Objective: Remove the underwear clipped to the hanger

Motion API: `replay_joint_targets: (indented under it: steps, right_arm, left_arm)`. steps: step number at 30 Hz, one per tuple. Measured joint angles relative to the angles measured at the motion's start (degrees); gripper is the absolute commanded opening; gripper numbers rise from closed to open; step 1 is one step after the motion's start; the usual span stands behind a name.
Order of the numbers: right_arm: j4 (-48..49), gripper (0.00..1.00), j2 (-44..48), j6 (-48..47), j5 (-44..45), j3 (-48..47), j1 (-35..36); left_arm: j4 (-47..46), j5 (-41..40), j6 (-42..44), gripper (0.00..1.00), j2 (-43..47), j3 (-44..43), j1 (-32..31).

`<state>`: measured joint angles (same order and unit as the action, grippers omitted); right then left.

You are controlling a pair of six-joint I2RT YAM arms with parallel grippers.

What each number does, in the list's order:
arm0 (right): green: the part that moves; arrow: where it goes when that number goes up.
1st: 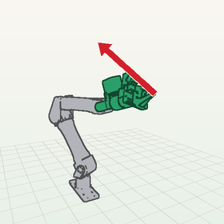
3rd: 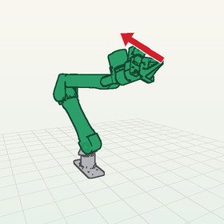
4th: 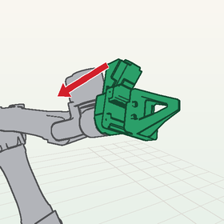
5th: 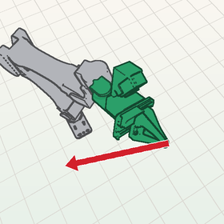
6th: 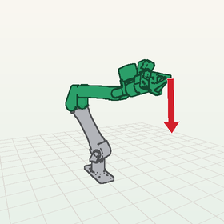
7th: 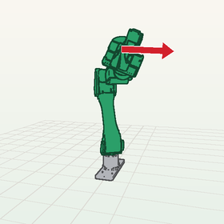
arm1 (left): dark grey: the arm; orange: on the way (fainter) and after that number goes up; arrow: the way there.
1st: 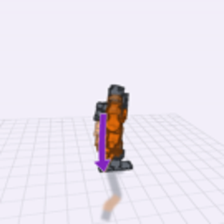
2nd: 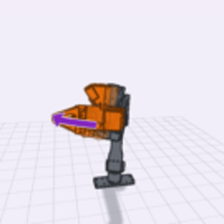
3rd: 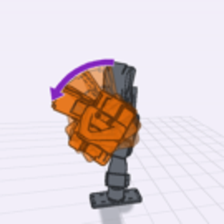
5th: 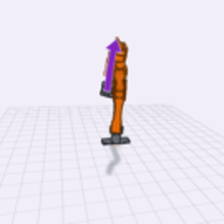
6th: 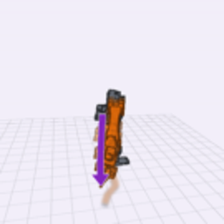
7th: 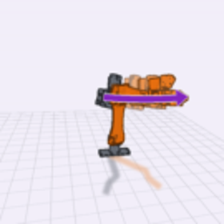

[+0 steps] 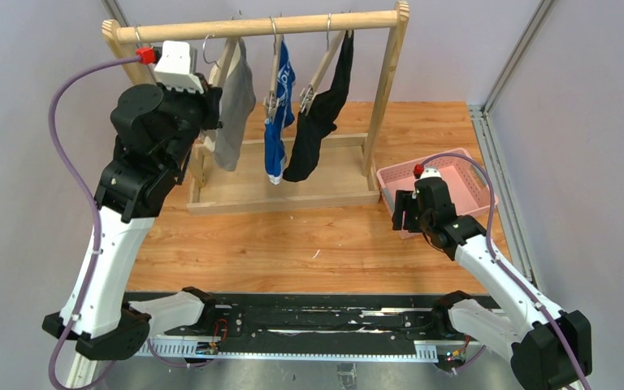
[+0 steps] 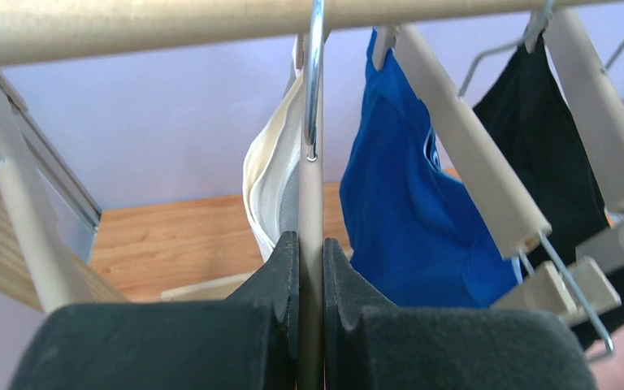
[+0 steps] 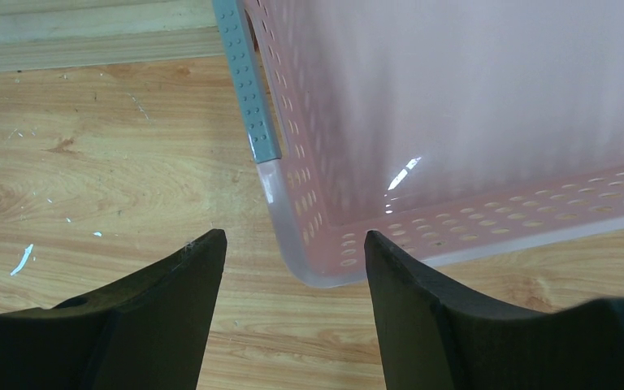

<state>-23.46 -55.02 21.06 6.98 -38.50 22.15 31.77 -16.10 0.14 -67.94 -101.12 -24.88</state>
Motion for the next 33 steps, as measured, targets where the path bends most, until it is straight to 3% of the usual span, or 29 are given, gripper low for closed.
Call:
replay_joint_targets:
  steps: [10, 20, 27, 33]
  right_arm:
    - [1.31, 0.65, -0.98, 0.00, -0.52, 0.00, 0.00]
    - [3.56, 0.66, -4.26, -0.09, -2.62, 0.00, 0.02]
    - [8.59, 0.69, -4.68, -0.92, -10.91, -0.20, 0.02]
    - [14.01, 0.73, -3.54, -2.32, -21.73, -0.33, 0.02]
  left_arm:
    - [4.81, 4.02, -0.39, 0.00, 7.10, 8.83, 0.02]
    - [12.57, 6.51, -3.50, 0.00, 20.55, 31.54, 0.02]
    - [15.54, 17.97, -5.49, 0.00, 23.02, 41.81, 0.02]
    - [17.16, 31.39, -5.49, 0.00, 24.20, 44.78, 0.00]
